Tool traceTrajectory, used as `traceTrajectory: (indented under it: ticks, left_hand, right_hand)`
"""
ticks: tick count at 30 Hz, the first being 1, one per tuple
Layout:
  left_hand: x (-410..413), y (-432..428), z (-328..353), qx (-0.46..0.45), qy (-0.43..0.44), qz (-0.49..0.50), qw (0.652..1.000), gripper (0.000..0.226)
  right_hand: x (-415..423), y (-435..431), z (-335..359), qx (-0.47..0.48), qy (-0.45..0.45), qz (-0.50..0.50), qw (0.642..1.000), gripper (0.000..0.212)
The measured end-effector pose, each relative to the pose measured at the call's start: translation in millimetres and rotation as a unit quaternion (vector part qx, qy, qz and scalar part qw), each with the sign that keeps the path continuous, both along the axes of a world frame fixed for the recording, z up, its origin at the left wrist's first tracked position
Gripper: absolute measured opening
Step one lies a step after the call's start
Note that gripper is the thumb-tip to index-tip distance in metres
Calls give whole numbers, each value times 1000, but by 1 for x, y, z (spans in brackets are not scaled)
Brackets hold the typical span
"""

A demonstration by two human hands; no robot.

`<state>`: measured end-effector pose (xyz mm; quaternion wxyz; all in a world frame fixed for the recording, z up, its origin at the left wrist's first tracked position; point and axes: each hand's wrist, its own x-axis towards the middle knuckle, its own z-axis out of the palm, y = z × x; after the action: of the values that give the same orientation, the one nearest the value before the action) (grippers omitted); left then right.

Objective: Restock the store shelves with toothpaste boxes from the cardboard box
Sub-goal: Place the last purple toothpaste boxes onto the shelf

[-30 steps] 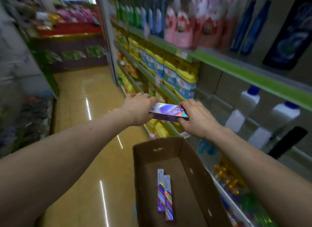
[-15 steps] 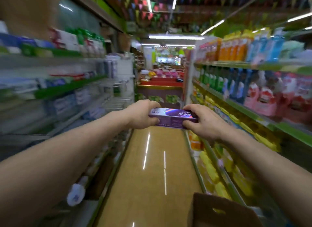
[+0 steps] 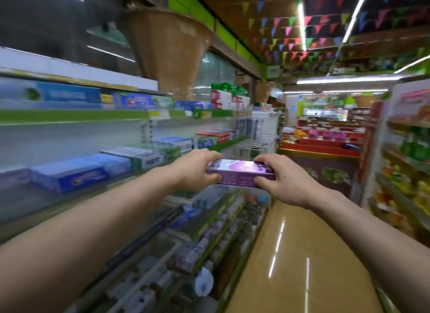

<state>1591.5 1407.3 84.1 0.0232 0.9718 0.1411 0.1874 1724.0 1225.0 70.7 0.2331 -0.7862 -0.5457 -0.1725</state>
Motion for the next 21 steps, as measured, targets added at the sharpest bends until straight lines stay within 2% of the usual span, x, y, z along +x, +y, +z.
traceTrajectory:
  ticks: [5, 15, 17, 21]
  left_hand:
    - [-66, 54, 15, 12, -10, 44, 999, 40]
    - [-164, 136, 13, 9, -27, 136, 990, 42]
    - [-181, 146, 14, -21, -37, 165, 985, 45]
    - [-214, 167, 16, -175, -95, 232, 952, 43]
  right_hand:
    - [-42, 76, 10, 7, 4, 54, 999, 47]
    - [-104, 200, 10, 4, 5, 158, 987, 48]
    - [-113, 222, 9, 6, 6, 183, 983, 48]
    - [-124, 263, 3, -1, 25, 243, 970, 47]
